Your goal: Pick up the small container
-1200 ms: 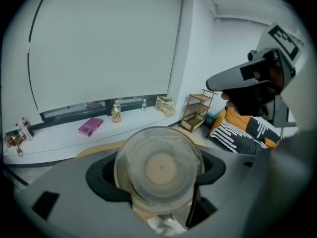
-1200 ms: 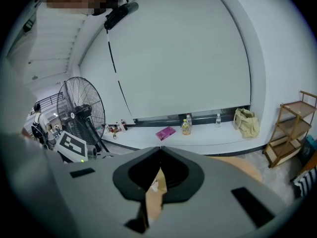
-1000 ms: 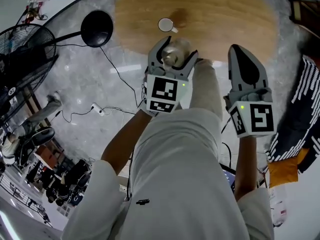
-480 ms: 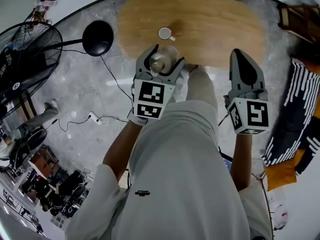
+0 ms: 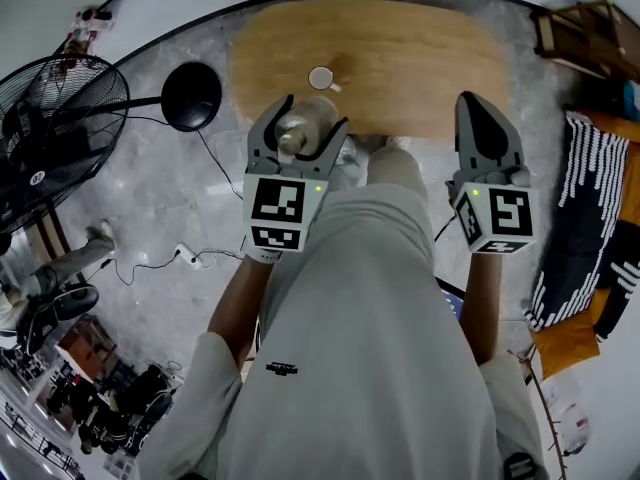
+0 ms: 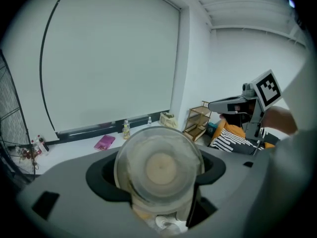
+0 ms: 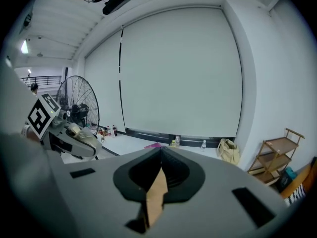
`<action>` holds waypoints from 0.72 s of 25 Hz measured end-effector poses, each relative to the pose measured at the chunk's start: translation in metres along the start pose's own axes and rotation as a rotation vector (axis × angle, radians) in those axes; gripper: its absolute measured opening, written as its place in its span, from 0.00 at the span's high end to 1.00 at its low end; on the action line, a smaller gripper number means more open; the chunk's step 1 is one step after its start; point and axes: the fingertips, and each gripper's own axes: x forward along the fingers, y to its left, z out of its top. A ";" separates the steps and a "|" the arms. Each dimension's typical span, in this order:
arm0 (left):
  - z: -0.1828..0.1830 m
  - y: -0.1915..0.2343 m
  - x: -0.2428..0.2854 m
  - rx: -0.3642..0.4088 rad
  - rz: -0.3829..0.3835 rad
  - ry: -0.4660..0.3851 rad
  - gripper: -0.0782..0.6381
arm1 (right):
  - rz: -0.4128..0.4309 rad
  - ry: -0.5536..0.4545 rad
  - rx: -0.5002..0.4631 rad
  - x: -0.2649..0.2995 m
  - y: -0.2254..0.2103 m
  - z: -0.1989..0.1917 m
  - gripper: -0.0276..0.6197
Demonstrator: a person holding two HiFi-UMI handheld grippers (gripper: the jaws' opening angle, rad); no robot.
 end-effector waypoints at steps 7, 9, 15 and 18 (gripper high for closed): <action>0.011 -0.001 -0.015 0.029 -0.005 -0.025 0.42 | -0.017 -0.046 -0.004 -0.016 -0.002 0.017 0.96; 0.014 -0.002 -0.020 0.026 -0.008 -0.034 0.42 | -0.022 -0.058 -0.003 -0.021 -0.003 0.019 0.96; 0.024 0.002 -0.034 0.028 -0.004 -0.070 0.42 | -0.032 -0.054 -0.007 -0.030 0.001 0.018 0.96; 0.028 0.004 -0.038 0.030 -0.002 -0.083 0.42 | -0.039 -0.048 -0.005 -0.036 0.001 0.015 0.96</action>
